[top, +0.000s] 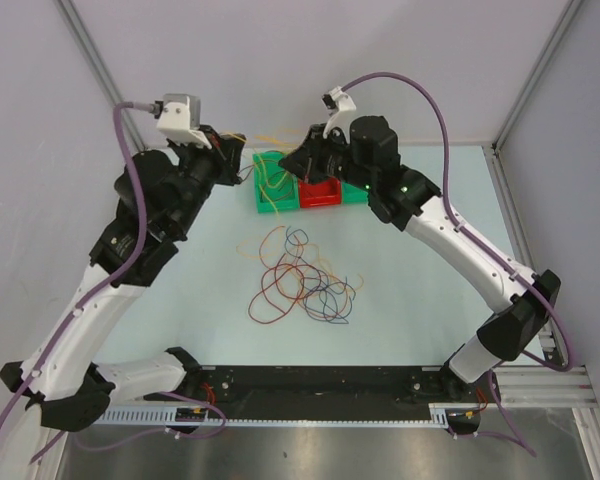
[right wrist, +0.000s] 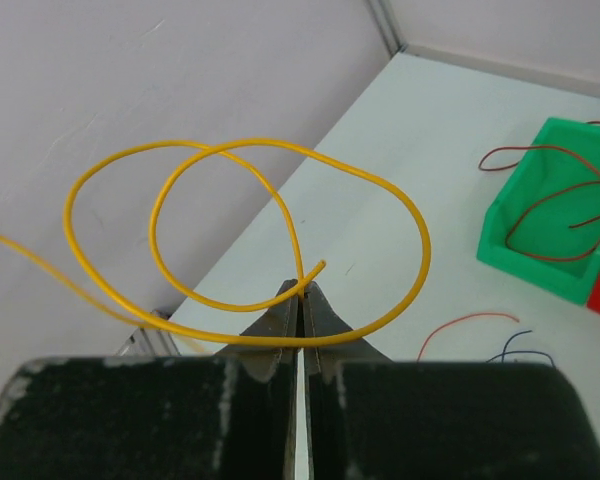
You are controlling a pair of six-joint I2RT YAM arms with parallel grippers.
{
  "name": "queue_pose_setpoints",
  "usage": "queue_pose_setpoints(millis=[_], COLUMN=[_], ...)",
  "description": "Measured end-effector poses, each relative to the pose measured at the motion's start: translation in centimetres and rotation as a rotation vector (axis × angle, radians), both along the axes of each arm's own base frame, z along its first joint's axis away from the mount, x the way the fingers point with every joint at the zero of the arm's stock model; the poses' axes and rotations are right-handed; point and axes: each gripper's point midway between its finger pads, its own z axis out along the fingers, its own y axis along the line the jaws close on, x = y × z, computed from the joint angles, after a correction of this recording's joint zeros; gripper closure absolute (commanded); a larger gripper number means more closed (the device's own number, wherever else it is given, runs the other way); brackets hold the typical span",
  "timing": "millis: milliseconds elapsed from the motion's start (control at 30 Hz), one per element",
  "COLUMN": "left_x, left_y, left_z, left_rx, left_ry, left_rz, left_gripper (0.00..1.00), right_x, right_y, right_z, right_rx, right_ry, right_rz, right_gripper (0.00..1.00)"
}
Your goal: Untangle the cables
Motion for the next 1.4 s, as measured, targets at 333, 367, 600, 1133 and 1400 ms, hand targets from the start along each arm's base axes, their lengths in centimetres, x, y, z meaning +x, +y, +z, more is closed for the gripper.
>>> queue_pose_setpoints(millis=[333, 367, 600, 1133, 1400], left_x=[0.6, 0.6, 0.3, -1.1, -1.5], left_y=[-0.9, -0.9, -0.8, 0.4, 0.6], left_z=[-7.4, -7.7, -8.0, -5.4, -4.0], left_rx=[0.092, 0.094, 0.091, 0.049, 0.034], left_ry=[0.117, 0.123, 0.123, 0.071, 0.052], left_rz=[-0.021, -0.021, -0.024, -0.023, -0.027], left_gripper=[1.0, 1.0, 1.0, 1.0, 1.0], right_x=[-3.2, -3.5, -4.9, -6.1, -10.5], right_y=[1.6, 1.8, 2.1, -5.2, -4.0], right_z=[-2.4, -3.0, -5.2, -5.5, -2.5], right_rx=[0.015, 0.012, -0.008, -0.103, -0.085], right_ry=[0.078, 0.091, 0.139, 0.021, -0.189], right_rz=[0.252, 0.275, 0.355, 0.292, 0.438], right_gripper=[0.45, 0.44, 0.38, 0.07, 0.0])
